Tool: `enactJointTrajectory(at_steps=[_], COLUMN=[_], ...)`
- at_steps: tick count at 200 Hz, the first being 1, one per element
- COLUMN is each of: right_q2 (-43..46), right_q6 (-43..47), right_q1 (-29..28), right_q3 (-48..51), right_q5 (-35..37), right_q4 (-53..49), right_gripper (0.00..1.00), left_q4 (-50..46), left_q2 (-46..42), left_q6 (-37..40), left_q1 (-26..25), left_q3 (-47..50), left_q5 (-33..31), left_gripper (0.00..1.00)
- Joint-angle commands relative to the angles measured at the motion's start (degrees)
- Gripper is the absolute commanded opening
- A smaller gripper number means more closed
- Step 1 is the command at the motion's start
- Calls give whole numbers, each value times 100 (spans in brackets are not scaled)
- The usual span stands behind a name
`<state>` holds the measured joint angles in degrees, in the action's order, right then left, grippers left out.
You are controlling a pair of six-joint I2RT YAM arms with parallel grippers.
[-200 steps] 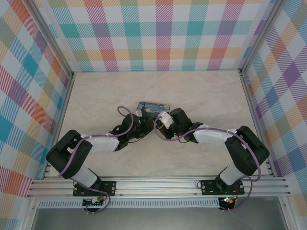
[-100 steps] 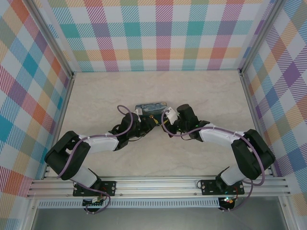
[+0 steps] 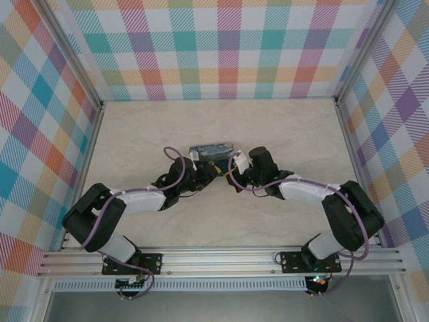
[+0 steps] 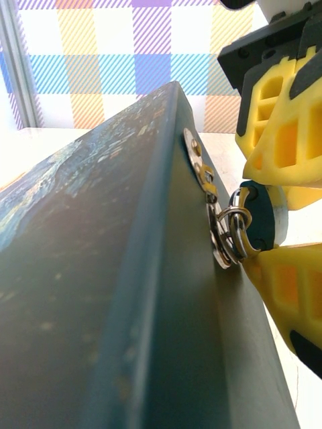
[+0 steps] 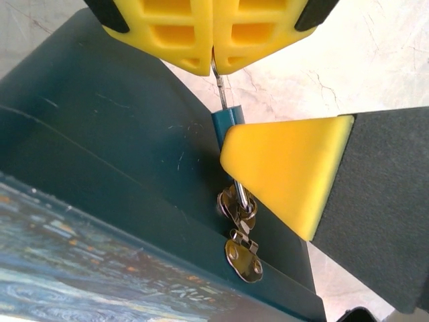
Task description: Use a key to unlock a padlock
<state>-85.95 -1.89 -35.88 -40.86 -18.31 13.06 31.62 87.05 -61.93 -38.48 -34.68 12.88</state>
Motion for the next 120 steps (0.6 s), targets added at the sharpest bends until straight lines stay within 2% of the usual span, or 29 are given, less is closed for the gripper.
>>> enactJointTrajectory(at_steps=[1,77,120], right_q2=[-134,-437,-418], right_q6=[-528,-1192,-1717], right_q1=[-26,-42,-141], right_q3=[-20,22,95], right_q5=[-400,-564,-301], right_q4=[1625,2493,2118], right_gripper=[5,5,5], left_q4=[177,279,567], left_q2=[74,256,598], left_q6=[-139,-170,-222], left_q1=[-107,-110,-107], left_q3=[-118,-171,-62], left_q5=[552,698,581], left_gripper=[4,4,5])
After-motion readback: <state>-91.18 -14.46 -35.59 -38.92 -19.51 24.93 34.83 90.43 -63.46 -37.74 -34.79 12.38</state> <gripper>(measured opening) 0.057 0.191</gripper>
